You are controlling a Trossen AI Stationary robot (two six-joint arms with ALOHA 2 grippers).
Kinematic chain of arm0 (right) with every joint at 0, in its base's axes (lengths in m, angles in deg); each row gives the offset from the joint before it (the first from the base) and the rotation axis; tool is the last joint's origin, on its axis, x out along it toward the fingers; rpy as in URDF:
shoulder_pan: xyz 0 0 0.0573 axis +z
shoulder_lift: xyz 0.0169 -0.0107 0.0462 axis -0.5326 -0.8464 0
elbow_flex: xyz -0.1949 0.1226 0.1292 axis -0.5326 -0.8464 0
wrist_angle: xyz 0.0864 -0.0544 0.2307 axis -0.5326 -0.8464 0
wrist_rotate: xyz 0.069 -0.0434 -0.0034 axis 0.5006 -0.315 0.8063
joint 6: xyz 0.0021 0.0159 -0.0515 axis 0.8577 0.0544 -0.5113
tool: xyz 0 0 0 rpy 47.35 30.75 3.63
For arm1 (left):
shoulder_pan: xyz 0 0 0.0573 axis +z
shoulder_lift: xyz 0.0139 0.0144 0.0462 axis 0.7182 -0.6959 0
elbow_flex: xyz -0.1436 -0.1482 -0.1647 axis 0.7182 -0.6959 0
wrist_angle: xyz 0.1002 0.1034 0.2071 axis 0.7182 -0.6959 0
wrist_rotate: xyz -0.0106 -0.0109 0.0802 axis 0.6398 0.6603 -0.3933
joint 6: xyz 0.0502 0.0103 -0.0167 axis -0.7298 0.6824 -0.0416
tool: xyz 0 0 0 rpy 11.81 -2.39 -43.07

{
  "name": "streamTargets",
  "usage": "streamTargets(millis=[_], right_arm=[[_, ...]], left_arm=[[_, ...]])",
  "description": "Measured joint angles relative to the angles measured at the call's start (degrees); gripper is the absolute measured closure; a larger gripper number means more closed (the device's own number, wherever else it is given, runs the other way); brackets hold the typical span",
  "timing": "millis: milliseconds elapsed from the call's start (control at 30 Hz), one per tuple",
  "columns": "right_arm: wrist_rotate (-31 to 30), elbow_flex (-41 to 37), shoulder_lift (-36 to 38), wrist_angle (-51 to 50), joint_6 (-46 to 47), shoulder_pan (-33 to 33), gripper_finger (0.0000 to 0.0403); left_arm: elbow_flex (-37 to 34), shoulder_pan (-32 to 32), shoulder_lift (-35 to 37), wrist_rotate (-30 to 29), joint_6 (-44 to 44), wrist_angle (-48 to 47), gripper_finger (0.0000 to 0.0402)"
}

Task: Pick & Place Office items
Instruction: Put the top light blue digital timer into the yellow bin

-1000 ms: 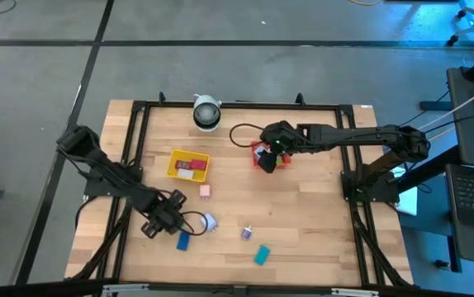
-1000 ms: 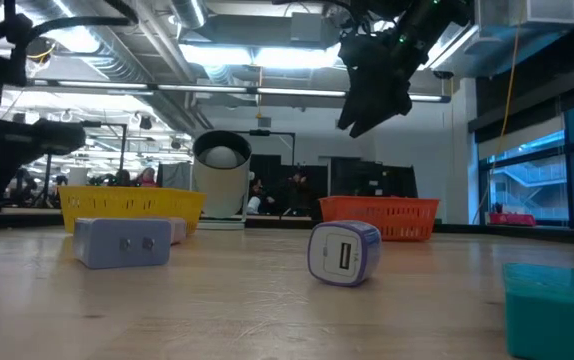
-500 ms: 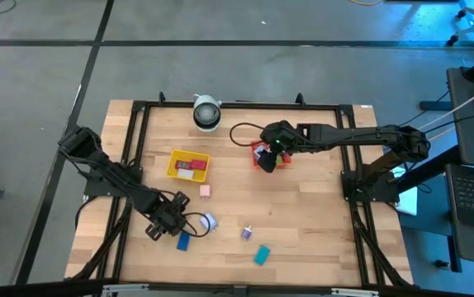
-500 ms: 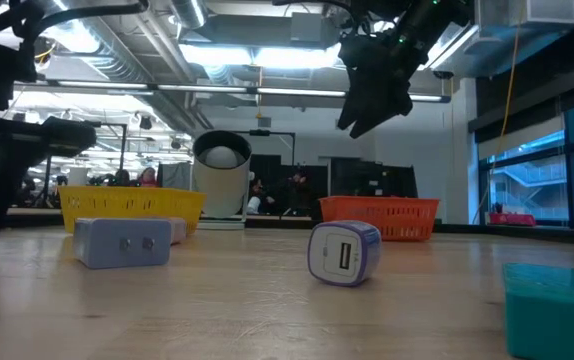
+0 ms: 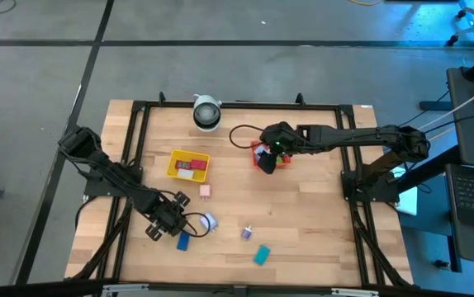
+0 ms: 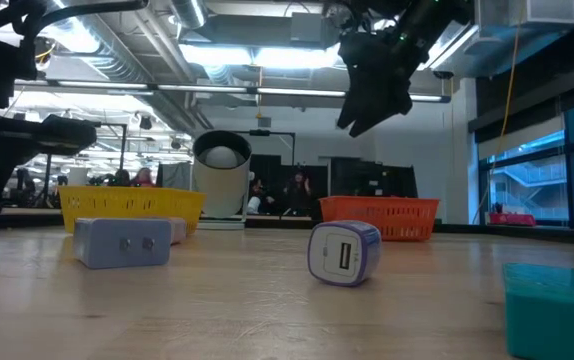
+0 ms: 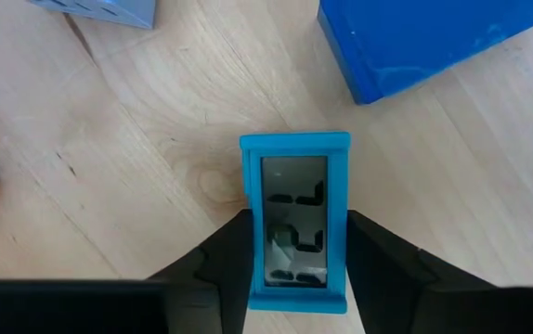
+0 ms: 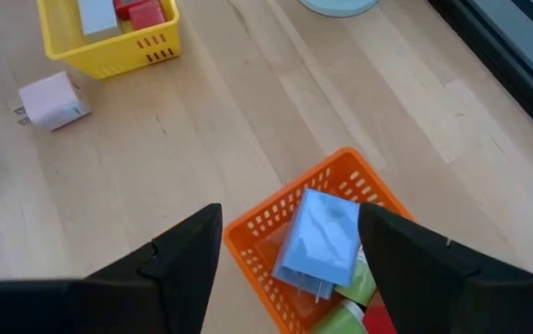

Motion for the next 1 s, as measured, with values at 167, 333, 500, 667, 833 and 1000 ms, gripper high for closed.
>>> streamTargets(millis=[167, 333, 500, 667, 833, 1000], right_arm=[[0.0, 0.0, 0.0, 0.0, -0.2, 0.6, 0.0147], [-0.5, 0.0, 0.0, 0.0, -0.3, 0.6, 0.0147], [-0.6, 0.0, 0.0, 0.0, -0.5, 0.6, 0.0147], [-0.6, 0.0, 0.0, 0.0, -1.2, 0.6, 0.0147], [-0.6, 0.0, 0.0, 0.0, -2.1, 0.6, 0.0147], [-2.2, 0.0, 0.0, 0.0, -3.3, 0.6, 0.0147]], left_arm=[[0.0, 0.0, 0.0, 0.0, 1.6, 0.0, 0.0261], [0.8, 0.0, -0.1, 1.7, 4.4, -0.8, 0.0261], [6.4, 0.8, -0.1, 0.9, 5.8, -7.3, 0.0261], [12.8, 2.2, 3.1, -4.0, 6.0, -16.6, 0.0261], [13.6, 4.6, 15.0, -11.5, 6.0, -14.2, 0.0262], [8.9, 6.5, 31.7, -19.3, 6.0, -1.6, 0.0264]])
